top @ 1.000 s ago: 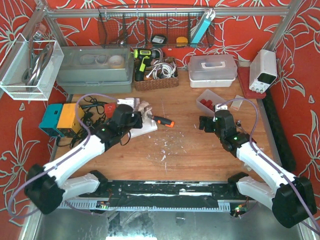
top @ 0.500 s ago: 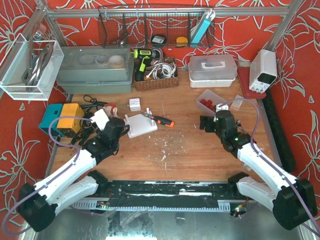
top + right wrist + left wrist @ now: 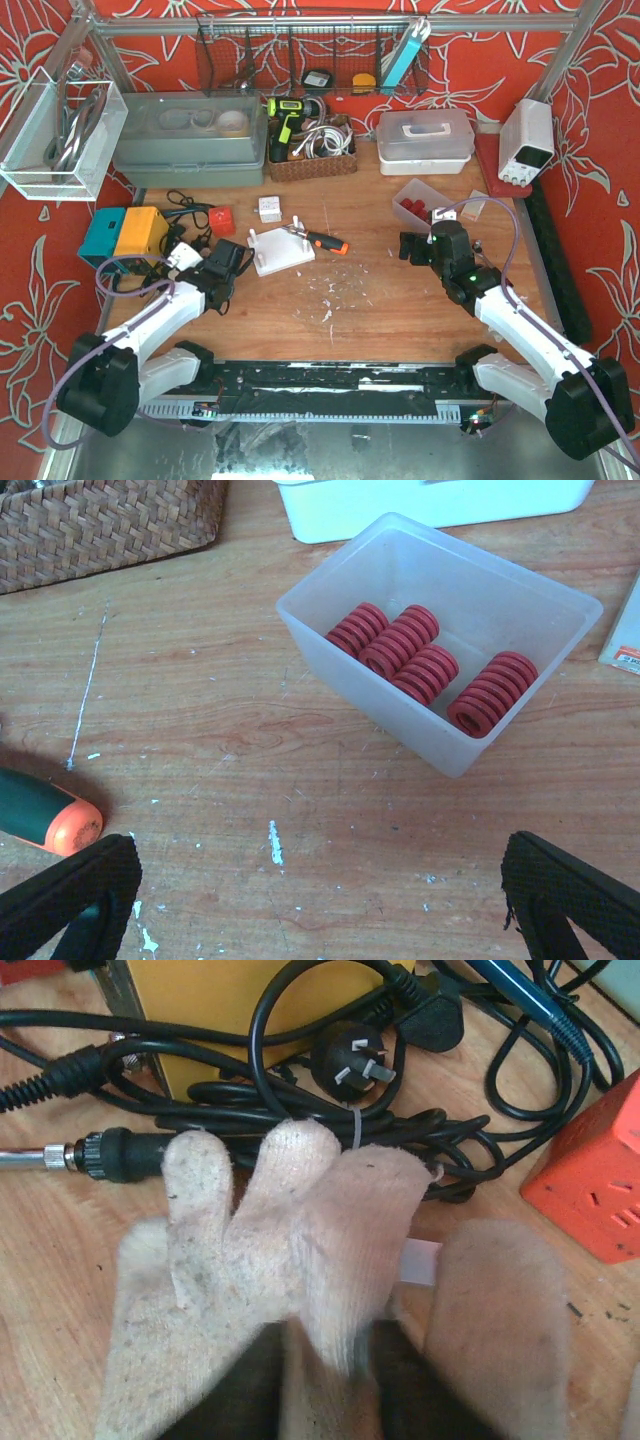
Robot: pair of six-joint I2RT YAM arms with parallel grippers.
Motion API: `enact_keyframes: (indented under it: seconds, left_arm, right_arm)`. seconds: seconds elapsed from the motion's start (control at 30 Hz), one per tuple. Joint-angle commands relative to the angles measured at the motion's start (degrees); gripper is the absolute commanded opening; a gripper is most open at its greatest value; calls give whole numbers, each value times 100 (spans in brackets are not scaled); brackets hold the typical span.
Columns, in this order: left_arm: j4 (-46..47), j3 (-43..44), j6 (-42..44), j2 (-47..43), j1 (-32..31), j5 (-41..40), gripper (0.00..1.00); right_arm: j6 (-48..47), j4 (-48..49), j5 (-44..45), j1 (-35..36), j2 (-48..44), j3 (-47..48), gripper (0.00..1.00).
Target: Install the large spring
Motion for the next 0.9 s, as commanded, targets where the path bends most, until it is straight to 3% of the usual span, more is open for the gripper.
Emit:
enact_keyframes:
  seconds: [0.0,0.07,0.17,0.23,0.37,0.47,0.6,0.77,0.87]
  left_arm:
    - [-49,43,-156,-253,30,-252,48]
    - [-50,67,-9,-408,29,-326,61]
    - [105,89,436,-792,29,-344,73]
    - [543,63,1178,-1076,29,-128,80]
    - [1982,-307,2868,-1875,29,1117,90]
    - [2770,-640,3504,-2329,26,2333,98]
    - [3234,-651,3762,-2389,21,3559,100]
    - [3727,-455,3776,-1989,-19,4991,100]
    - [4177,-545,3798,-1717,-251,5338,100]
  right_arm:
    - [-31,-3,5,28,-55,-10,99]
    - [-67,-7,-48,28,-59,10,99]
    - [-145,86,-168,39,-84,-26,99]
    - [-188,178,-317,47,-74,-61,99]
    - [-334,407,-846,50,29,-89,98]
    - [-429,623,-1341,54,158,-99,96]
    - [-605,696,-1959,110,480,115,90]
    - [-1059,431,-2090,382,977,553,80]
    - [-1342,225,-1968,614,1322,818,67]
